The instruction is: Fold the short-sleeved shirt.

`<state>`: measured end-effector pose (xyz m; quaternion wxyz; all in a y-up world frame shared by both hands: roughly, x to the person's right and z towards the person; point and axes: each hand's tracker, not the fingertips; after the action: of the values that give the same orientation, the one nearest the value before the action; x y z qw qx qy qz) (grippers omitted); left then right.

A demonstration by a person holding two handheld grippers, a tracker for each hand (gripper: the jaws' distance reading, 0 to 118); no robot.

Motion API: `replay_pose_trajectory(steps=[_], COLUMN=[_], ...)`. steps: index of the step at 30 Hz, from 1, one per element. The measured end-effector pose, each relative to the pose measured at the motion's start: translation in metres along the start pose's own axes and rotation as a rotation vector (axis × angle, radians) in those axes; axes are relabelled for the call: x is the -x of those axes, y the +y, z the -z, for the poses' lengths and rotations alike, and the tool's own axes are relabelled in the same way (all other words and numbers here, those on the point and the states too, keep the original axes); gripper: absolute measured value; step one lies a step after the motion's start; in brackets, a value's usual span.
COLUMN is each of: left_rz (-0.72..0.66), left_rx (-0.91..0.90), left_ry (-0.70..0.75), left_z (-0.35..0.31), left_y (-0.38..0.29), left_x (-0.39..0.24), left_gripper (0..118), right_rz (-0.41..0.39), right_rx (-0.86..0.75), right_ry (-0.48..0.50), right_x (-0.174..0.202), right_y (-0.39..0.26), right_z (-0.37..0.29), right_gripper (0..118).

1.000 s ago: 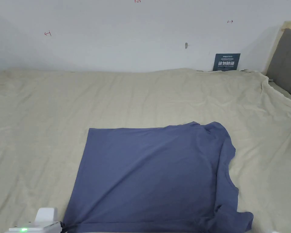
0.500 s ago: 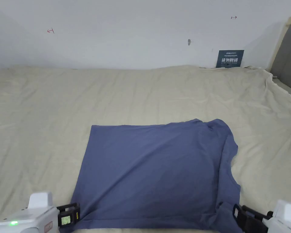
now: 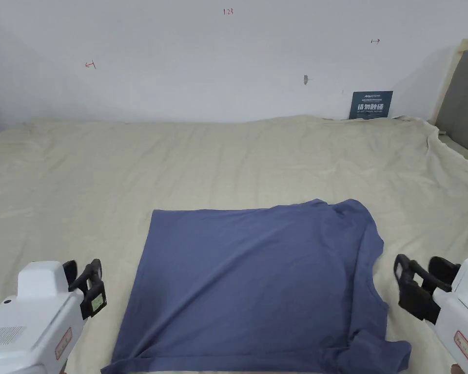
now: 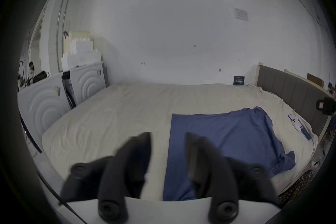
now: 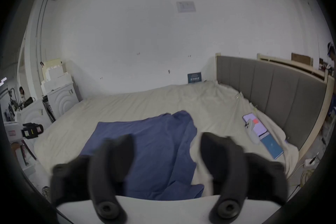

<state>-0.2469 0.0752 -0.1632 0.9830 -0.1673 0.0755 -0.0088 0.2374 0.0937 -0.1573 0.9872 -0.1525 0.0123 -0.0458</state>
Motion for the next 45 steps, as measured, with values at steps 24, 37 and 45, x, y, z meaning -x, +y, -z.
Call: replay_pose_trajectory(steps=[24,37,45], left_rz=[-0.230,-0.182,-0.234], left_rx=[0.628,0.728,0.662], left_ry=[-0.005,-0.018,-0.068], left_z=[0.081,0.099,0.091], left_y=[-0.106,-0.143,-0.121], left_x=[0.017,0.009,0.018], left_gripper=[105,6,3], right_rz=[-0.004,0.006,0.076], right_rx=[0.047,0.112,0.341], right_ry=[-0.003,-0.007,-0.054], right_x=[-0.013,-0.020,-0.047], right_y=[-0.025,-0.040,-0.071], right_z=[0.011,0.025,0.048], right_gripper=[0,0,65])
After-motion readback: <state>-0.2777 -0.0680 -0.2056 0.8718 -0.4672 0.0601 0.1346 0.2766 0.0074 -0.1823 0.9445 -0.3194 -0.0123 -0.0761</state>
